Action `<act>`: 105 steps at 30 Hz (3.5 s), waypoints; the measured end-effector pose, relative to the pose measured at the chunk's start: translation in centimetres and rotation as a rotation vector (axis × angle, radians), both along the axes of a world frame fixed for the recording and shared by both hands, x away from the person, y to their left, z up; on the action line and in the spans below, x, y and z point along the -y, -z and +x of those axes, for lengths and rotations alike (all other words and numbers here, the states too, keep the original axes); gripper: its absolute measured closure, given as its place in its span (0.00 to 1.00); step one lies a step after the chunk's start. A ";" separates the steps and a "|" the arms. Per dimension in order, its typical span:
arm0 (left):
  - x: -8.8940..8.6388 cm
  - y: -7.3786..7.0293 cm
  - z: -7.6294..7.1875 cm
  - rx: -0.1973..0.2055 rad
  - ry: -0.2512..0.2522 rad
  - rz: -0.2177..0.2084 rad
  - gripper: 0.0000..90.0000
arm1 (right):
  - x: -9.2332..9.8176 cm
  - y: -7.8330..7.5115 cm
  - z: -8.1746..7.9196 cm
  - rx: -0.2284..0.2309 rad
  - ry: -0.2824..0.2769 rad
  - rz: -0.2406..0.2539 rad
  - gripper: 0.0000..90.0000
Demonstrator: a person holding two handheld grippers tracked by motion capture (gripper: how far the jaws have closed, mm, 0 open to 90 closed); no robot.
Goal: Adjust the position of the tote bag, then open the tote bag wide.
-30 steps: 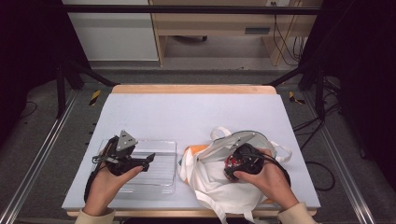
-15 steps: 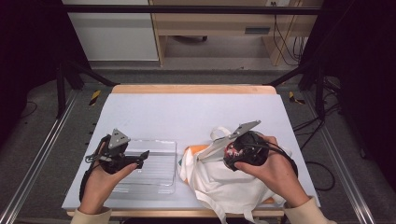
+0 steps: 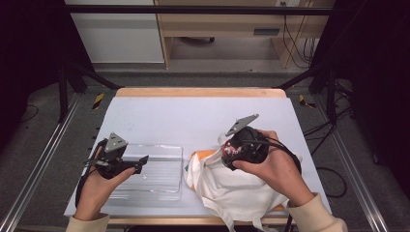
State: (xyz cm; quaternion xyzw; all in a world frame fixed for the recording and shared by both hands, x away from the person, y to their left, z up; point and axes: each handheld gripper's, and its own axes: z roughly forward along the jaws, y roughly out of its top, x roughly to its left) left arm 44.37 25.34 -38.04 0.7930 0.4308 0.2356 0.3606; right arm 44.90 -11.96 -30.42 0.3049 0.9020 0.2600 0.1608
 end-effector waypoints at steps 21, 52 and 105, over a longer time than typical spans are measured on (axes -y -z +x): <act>-1.2 0.0 0.0 -0.007 -0.018 -0.015 0.13 | -2.3 -1.1 0.9 0.002 -0.019 0.049 0.29; -3.7 -0.6 -0.2 0.009 -0.030 -0.024 0.11 | -8.0 -0.6 2.4 -0.008 -0.092 0.049 0.29; -5.0 -0.7 -0.2 0.005 -0.034 -0.011 0.11 | -14.7 1.9 2.2 -0.064 -0.173 0.075 0.29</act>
